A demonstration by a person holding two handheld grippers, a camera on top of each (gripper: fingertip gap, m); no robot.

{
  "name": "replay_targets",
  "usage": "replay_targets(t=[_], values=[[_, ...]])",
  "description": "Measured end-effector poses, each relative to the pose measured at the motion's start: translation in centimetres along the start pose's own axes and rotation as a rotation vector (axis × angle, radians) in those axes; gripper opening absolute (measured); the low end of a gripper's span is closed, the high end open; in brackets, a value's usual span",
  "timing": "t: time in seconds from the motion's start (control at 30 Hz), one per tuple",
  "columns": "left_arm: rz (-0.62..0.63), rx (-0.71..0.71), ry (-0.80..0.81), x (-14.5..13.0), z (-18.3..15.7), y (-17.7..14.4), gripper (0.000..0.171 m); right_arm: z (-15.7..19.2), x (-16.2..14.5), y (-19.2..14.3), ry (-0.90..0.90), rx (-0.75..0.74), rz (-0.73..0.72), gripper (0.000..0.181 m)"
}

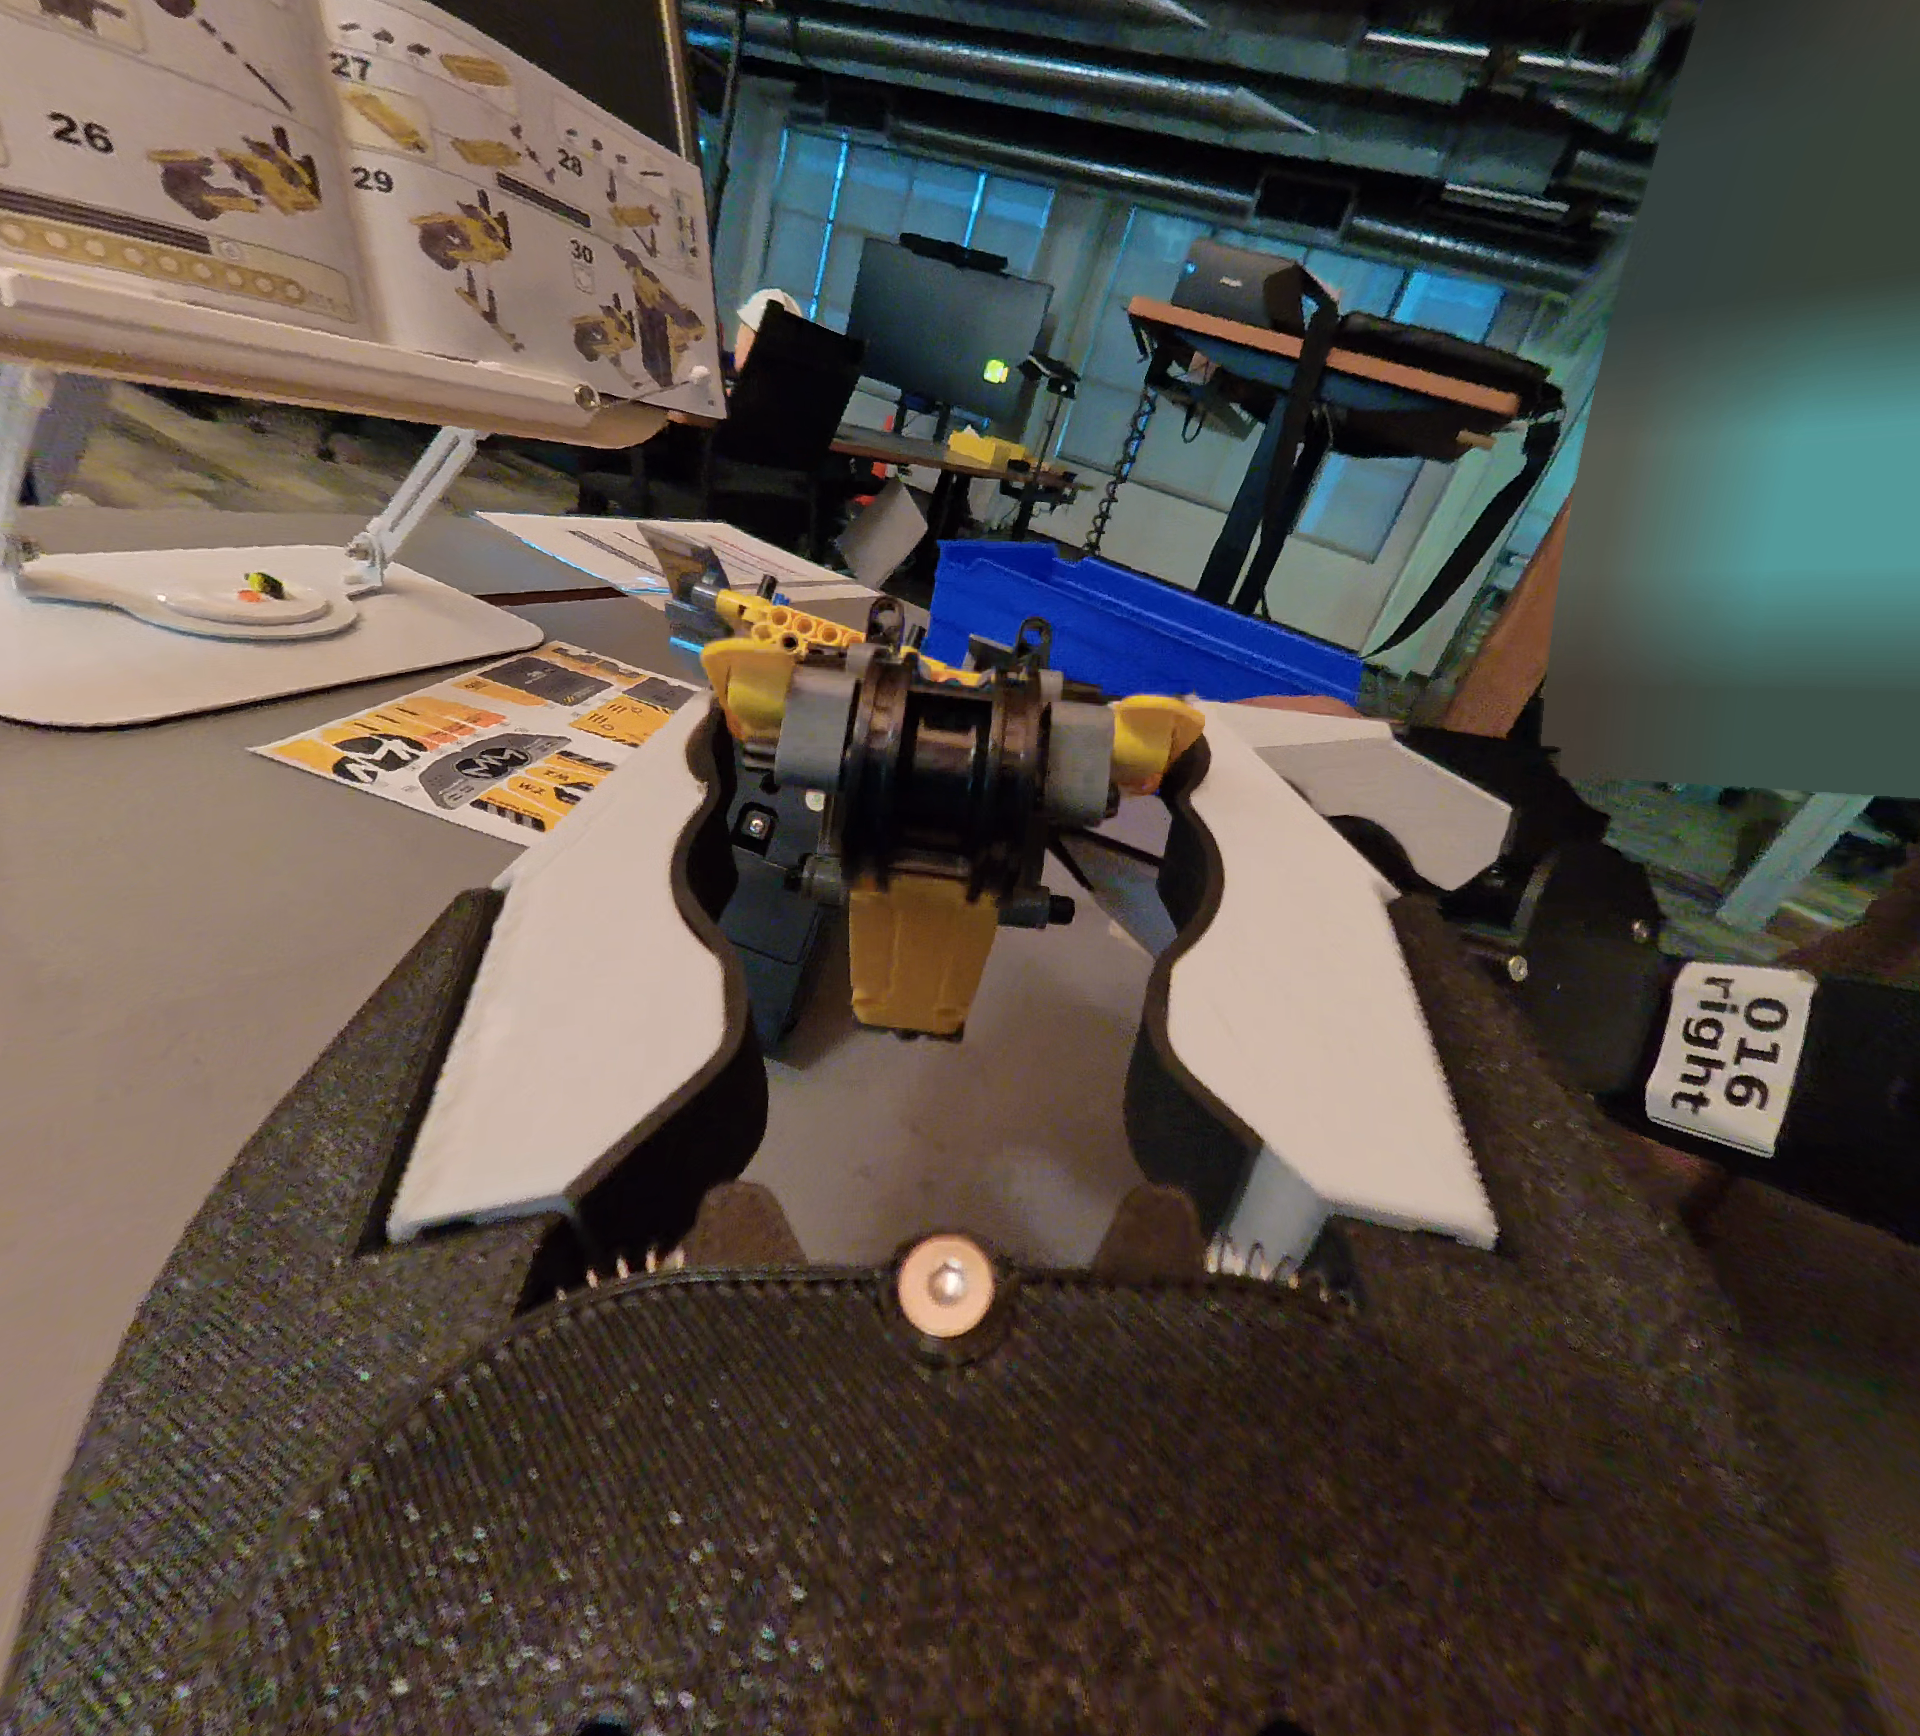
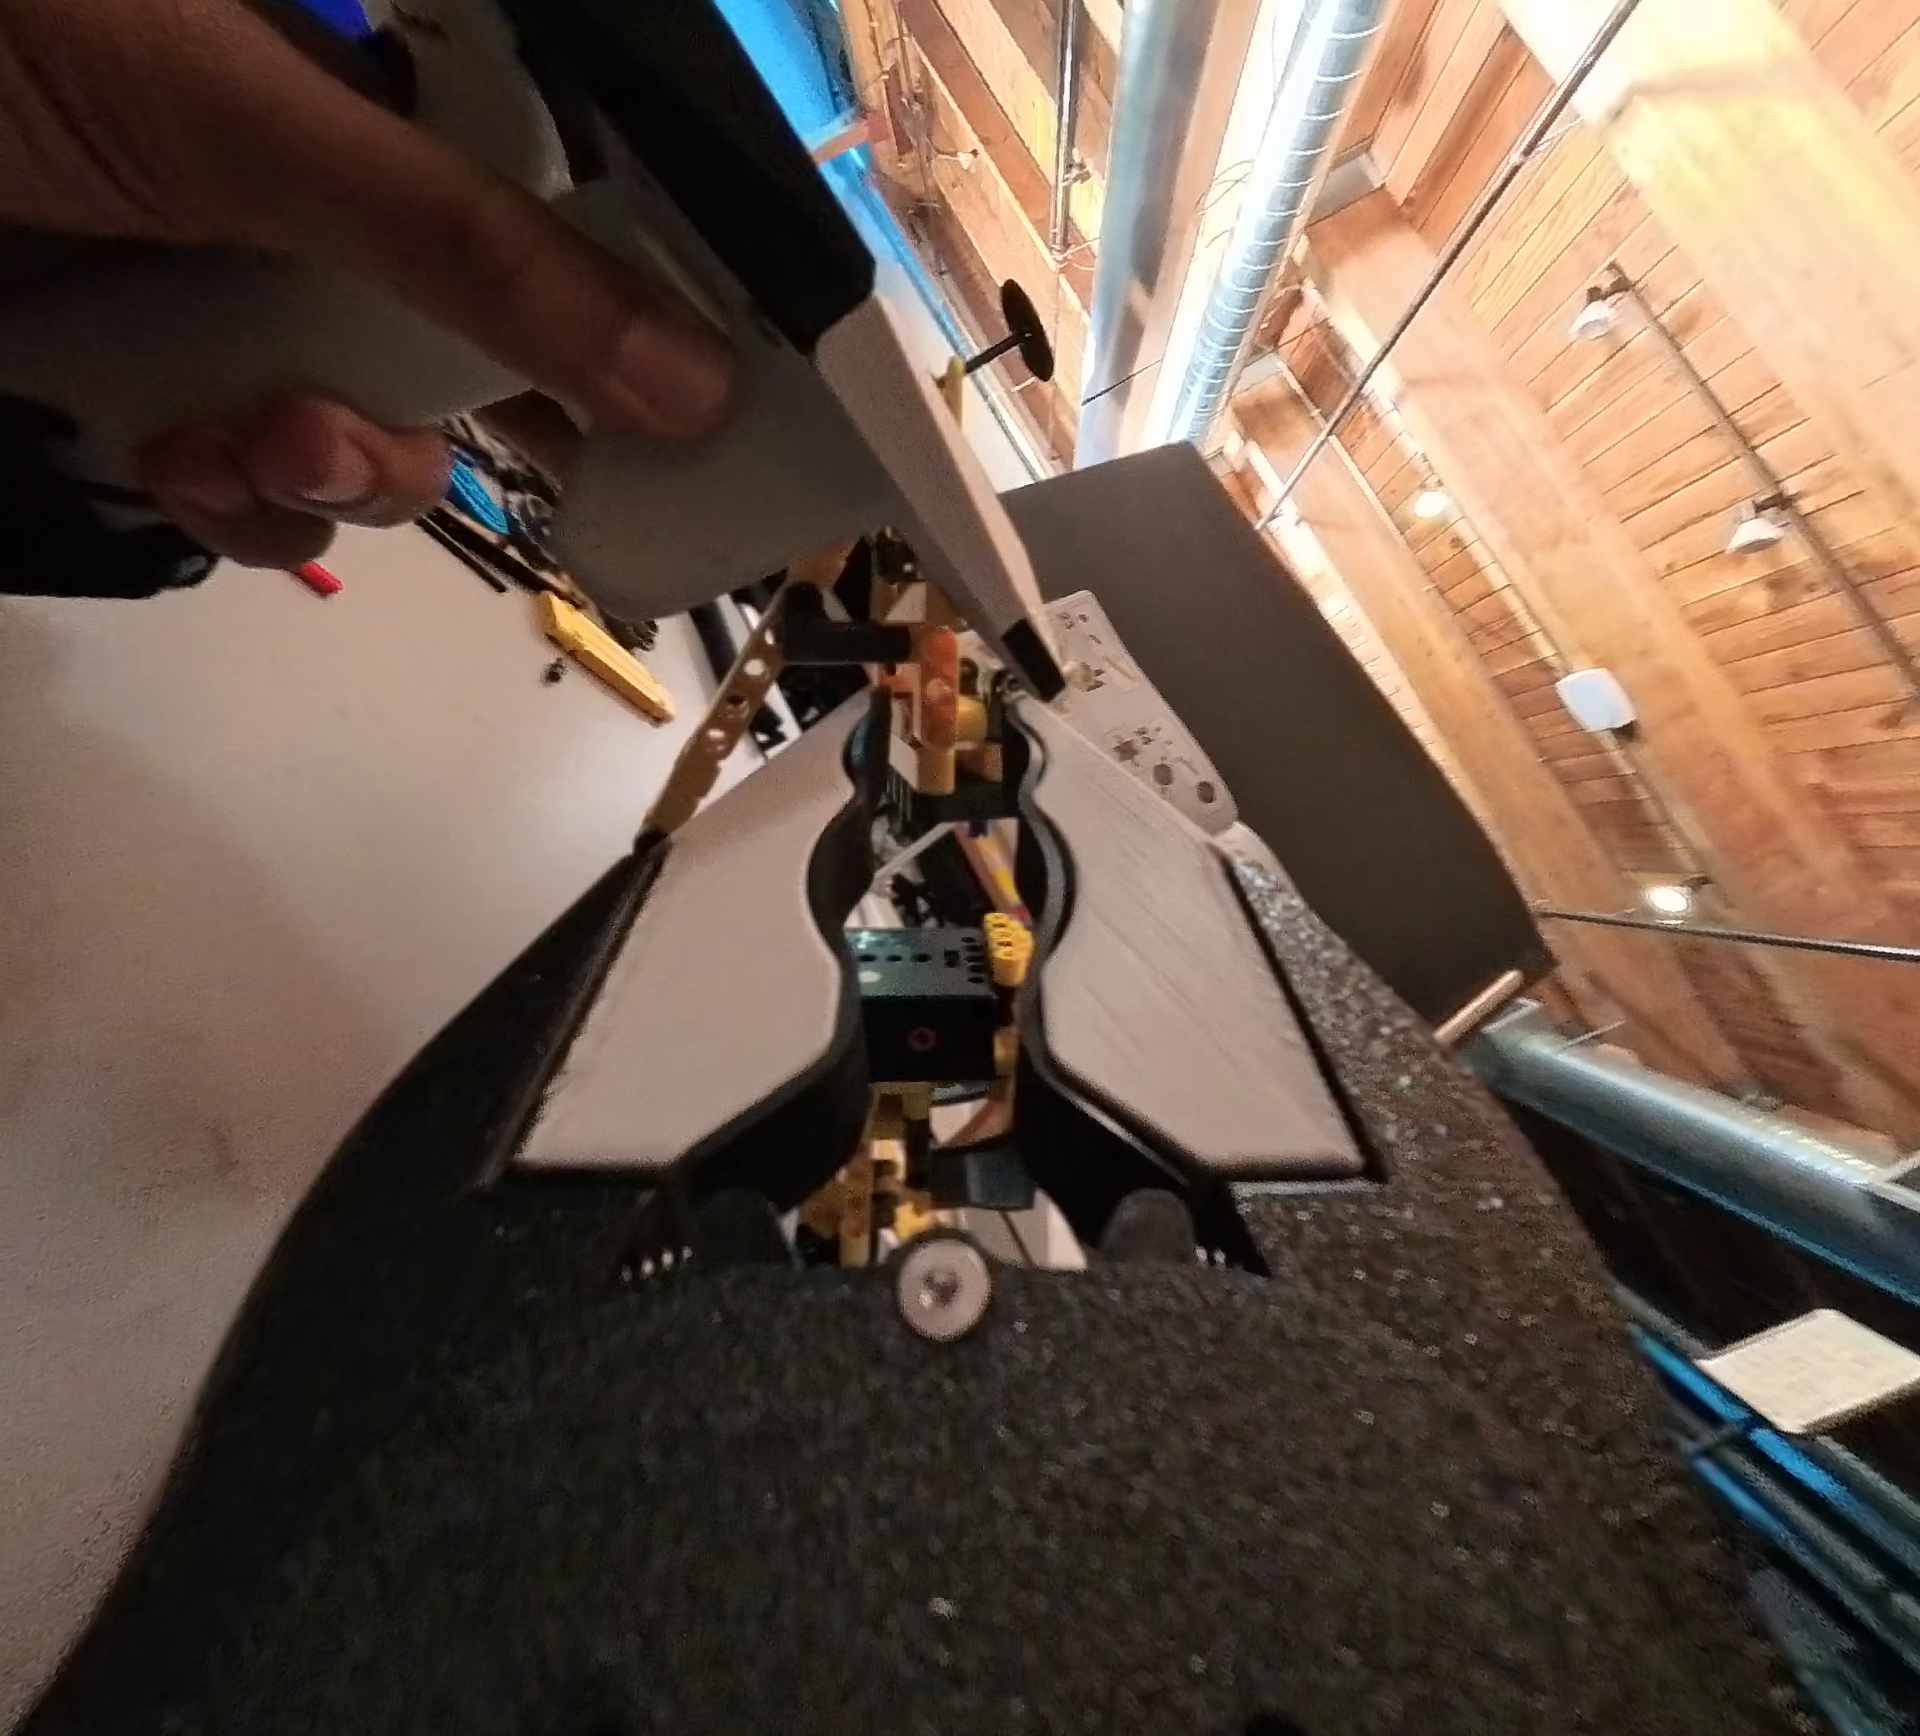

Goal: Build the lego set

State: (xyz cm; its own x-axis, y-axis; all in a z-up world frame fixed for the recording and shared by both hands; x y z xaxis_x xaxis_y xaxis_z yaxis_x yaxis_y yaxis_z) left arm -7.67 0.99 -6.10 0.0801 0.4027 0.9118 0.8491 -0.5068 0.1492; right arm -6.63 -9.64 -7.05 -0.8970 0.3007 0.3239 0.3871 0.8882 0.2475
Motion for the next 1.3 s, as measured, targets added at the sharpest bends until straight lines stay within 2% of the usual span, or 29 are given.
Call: replay_targets(t=[0.13,0.23,0.57,0.73,0.9,1.0,1.1,1.3], values=[[0.005,0.003,0.002,0.0,-0.1,0.0,0.077,0.0,0.0,0.0,-0.049,-0.022,-0.001,0.012],[0.002,-0.005,-0.017,-0.1,-0.1,0.0,0.077,0.1,0.1,-0.1,-0.064,-0.024,-0.009,0.012],[0.020,-0.041,0.038,-0.1,-0.8,0.2,0.077,-0.2,0.0,0.0,-0.006,0.023,-0.005,0.007],[-0.022,-0.047,0.051,0.5,-0.8,-0.3,0.102,-0.5,-0.6,0.2,-0.031,0.016,0.019,0.007],[-0.071,-0.046,0.115,1.8,-0.6,-1.2,0.114,-1.2,-1.4,0.2,0.065,0.026,0.007,0.007],[-0.101,-0.043,0.053,2.7,0.5,-1.8,0.119,-1.2,-1.7,0.4,0.099,0.033,0.020,0.007],[-0.061,-0.052,-0.060,2.4,1.8,-1.9,0.130,-1.3,-1.6,0.5,0.137,0.032,0.016,0.007],[-0.051,-0.074,-0.190,2.7,3.4,-1.2,0.128,-3.9,-2.7,0.1,0.383,-0.032,-0.004,0.007]])
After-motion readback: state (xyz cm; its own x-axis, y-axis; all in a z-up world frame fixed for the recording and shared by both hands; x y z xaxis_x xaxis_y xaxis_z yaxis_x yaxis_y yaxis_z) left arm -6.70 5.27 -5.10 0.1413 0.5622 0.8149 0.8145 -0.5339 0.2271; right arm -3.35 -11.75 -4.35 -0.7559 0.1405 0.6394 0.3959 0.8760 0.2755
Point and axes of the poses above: each gripper's, where its closed fingertips meet, y out along the fingers, x out of its top, z = x × y across the jaws, the point moved 7 cm from there along -y, back along the fingers, and after that the axes turned 6 degrees about -y, right-handed, at the moved point
